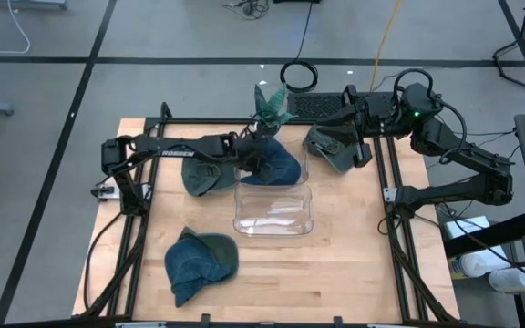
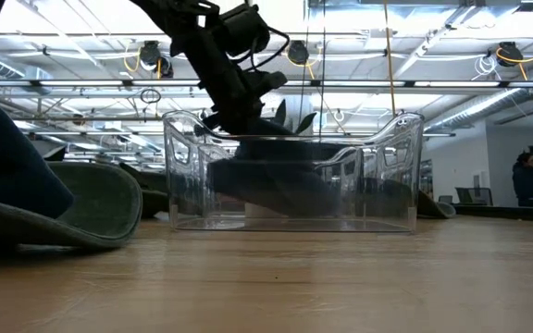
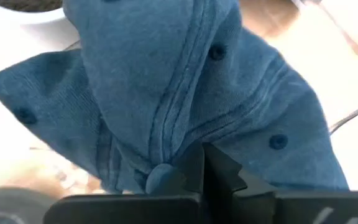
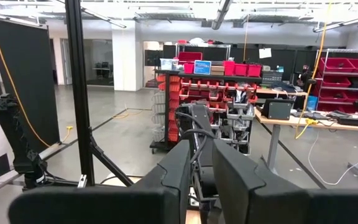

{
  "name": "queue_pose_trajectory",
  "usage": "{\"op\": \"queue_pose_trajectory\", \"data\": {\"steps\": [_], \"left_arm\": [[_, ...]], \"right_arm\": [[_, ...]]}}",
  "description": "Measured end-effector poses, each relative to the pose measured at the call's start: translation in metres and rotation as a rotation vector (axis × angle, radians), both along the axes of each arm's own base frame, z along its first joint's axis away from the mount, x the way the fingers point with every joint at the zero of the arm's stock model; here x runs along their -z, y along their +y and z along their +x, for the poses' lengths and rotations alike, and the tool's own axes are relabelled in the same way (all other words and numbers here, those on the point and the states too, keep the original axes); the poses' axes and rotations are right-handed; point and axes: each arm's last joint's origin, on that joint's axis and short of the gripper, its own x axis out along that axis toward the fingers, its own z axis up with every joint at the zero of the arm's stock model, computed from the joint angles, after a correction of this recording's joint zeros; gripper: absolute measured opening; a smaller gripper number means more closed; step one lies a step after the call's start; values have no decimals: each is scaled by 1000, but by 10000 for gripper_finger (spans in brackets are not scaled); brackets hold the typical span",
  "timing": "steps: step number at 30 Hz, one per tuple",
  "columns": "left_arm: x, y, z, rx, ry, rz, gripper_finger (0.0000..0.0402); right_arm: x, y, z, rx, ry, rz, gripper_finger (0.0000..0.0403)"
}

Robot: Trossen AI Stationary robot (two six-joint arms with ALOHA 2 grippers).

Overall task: Pick & Place hat
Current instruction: Put the top blue cap into the top transparent bin

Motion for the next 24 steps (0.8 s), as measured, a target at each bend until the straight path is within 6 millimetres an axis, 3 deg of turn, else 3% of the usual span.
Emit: {"op": "queue_pose_trajectory", "data": {"steps": [5,13,18,24], "left_arm": [[3,-1,-3,-12,47,7,1],[30,-3,1,-43,144,-30,1],[25,-2,0,-40,136,-2,0],[19,2,-3,9,103,-84,19]], "right_arm": [[0,0,0,0,0,0,59],[0,0,0,0,1,1,59],[0,0,0,0,4,2,59],[0,0,0,0,5,2,59]]}}
